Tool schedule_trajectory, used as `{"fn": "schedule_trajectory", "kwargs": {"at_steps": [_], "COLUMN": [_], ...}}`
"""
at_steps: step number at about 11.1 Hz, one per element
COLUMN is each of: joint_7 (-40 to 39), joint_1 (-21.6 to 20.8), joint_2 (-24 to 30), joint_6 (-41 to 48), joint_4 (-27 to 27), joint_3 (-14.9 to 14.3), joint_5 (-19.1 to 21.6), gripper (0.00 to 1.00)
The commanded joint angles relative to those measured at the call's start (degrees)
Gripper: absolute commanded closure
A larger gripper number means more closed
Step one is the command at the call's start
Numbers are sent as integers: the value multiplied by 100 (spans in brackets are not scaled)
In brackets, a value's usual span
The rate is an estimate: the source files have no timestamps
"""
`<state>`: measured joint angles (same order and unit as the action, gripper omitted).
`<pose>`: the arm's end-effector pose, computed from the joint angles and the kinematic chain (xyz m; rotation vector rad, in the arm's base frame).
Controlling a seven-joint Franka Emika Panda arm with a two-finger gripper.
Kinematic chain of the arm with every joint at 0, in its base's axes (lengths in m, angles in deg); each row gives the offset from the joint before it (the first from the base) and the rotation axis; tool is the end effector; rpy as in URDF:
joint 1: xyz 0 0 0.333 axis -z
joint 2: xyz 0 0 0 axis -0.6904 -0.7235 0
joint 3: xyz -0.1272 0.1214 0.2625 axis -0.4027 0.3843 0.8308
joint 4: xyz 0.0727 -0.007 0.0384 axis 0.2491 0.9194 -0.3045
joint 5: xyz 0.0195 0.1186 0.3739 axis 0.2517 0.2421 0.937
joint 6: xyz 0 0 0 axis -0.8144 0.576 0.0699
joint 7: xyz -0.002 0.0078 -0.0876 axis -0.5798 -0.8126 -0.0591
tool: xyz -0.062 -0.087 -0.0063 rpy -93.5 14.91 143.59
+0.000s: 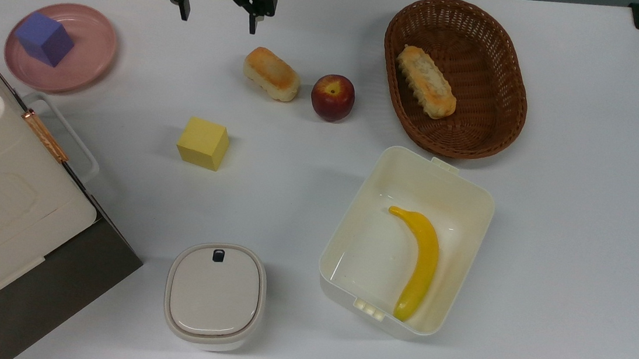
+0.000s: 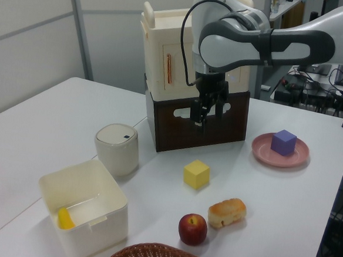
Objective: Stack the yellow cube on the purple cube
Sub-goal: 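Move the open gripper over the yellow cube and lower it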
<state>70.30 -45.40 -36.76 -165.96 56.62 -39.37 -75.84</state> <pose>0.5770 -0.0494 0.5581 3.0725 -0.0837 0.0017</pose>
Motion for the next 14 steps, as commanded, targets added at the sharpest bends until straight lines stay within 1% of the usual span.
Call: {"fn": "schedule_trajectory", "kwargs": {"at_steps": [1, 5, 8, 9, 11, 13, 14], "joint_7": [32, 31, 31, 101, 154, 522, 584], "joint_1": [67, 410, 639, 666, 666, 666, 657], "joint_2": [110, -145, -251, -329, -592, -795, -926], "joint_6": [177, -297, -718, -929, -1019, -1237, -1386], "joint_4": [78, 166, 429, 561, 606, 632, 658], "joint_3": [-65, -65, -56, -56, -56, -56, -47], "joint_5": [-103, -95, -86, -77, -51, -33, -33], "gripper": [0, 0, 0, 0, 0, 0, 0]}}
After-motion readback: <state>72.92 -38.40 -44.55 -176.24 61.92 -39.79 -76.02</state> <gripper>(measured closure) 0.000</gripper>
